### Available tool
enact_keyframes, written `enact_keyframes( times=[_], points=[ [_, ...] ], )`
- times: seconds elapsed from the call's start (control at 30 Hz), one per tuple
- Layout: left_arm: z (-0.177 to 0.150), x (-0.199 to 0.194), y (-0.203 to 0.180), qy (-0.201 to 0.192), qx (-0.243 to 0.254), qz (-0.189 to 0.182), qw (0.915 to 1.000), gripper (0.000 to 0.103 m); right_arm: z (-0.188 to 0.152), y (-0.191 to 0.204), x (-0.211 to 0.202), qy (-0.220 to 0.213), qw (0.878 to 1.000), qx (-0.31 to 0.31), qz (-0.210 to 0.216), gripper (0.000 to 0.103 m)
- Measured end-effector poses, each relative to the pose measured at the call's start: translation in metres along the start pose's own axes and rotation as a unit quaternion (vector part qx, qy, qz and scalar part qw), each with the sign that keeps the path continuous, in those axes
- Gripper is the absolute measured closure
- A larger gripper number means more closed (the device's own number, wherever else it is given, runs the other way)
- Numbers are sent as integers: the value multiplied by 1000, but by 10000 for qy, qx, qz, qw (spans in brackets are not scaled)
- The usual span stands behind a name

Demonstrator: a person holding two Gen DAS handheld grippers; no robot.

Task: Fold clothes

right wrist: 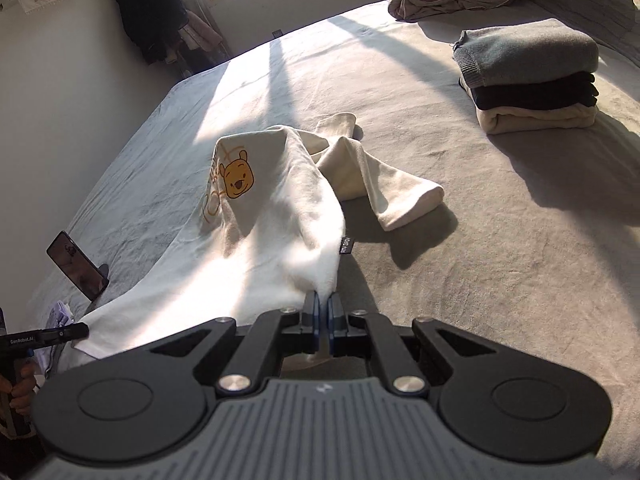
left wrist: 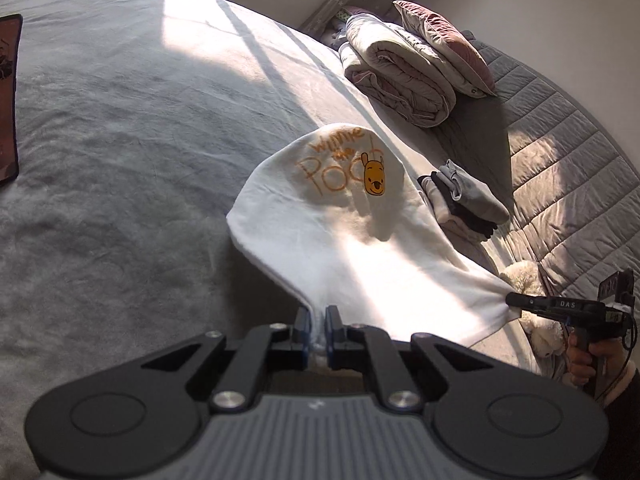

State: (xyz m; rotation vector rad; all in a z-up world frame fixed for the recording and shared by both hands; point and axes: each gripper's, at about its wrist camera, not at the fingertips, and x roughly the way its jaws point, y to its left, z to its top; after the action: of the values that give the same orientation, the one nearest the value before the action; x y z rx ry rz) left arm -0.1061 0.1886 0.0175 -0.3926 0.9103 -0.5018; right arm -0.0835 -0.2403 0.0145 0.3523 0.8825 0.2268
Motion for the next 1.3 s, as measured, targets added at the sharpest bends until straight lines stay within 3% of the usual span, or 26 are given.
enact_keyframes(
  times=[0.3,0.53,0.6,0.67,0.7,0.73,0.77,0.83,1.1,1.3],
  points=[
    [-39,28,-12,934,359,422,9941,95,-34,-17,-9,568,9976,-226,-322,97],
    [-40,45,-9,1349,504,707,9870,94,-45,-23,13,1053,9922,-445,-498,95],
    [-33,42,-9,1282,595,761,9870,85,-42,-23,14,1090,9916,-493,-492,88],
    [-22,39,-8,1130,556,747,9892,62,-36,-22,15,1096,9915,-531,-468,88],
    [-15,38,-7,1027,538,755,9904,58,-32,-23,15,1071,9919,-508,-456,86],
    [-8,38,-7,939,521,773,9912,55,-28,-23,15,1047,9923,-485,-445,78],
    [-2,40,-6,872,494,803,9917,51,-24,-23,14,1006,9929,-468,-437,59],
    [13,46,-5,715,362,866,9930,48,-15,-21,14,868,9939,-508,-445,48],
    [54,96,-2,-198,-73,946,9953,43,24,-2,38,500,9973,-515,-149,48],
    [74,145,0,-643,124,1253,9900,41,46,19,70,212,9979,-557,271,48]
  ],
)
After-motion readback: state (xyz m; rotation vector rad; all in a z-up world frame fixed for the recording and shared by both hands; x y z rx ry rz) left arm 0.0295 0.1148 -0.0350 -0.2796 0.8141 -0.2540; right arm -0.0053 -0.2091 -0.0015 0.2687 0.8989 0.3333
